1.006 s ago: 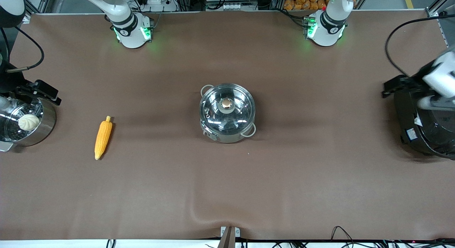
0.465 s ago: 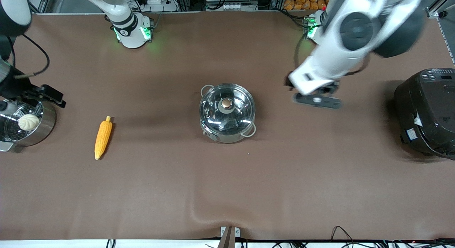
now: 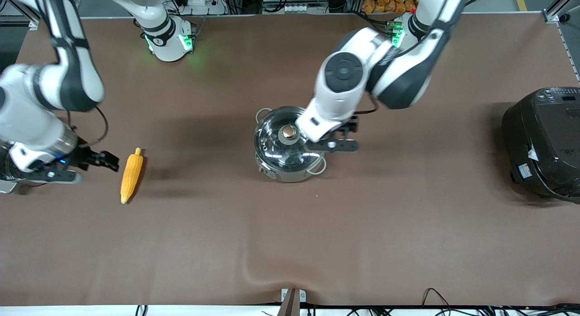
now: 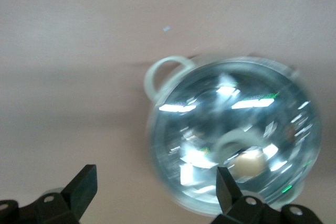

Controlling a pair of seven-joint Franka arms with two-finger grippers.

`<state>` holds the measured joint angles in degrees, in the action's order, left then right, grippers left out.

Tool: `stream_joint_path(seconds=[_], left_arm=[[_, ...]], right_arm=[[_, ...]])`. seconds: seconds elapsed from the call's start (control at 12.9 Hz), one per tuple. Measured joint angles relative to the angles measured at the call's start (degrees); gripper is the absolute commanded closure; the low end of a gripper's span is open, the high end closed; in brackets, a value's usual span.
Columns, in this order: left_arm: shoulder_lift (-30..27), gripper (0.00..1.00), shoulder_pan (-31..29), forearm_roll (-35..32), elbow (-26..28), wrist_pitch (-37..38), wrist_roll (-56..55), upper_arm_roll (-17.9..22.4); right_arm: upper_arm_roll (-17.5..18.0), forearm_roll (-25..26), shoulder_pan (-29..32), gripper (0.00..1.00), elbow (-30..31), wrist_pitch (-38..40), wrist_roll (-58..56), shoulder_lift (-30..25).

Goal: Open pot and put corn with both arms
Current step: 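Reach the left gripper to the lid knob while the right gripper reaches the corn, then grasp the lid knob with the left gripper while the right gripper grasps the corn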

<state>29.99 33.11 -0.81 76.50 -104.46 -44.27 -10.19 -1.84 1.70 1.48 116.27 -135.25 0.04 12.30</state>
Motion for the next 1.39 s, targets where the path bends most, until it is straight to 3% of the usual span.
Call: stream_joint_path(seconds=[0.23,0.7,1.39], left_arm=[[1.66,0.0,3.03,-0.01,-0.65,-3.19,-5.53,-0.02],[4.88,0.0,7.42,-2.77,-0.64,-3.56,-7.82,0.11],[7.44,0.0,7.93,-4.26,-0.77,-6.82,-7.85,0.52]], right_arm=[[-0.19,0.65,1.77,0.0,4.24,-6.42,-0.11,3.59],[-0.29,0.67,4.4,0.0,4.46,-13.4,-0.45,11.14],[0.57,0.67,4.22,0.0,4.17,-14.43,-0.45,14.31]])
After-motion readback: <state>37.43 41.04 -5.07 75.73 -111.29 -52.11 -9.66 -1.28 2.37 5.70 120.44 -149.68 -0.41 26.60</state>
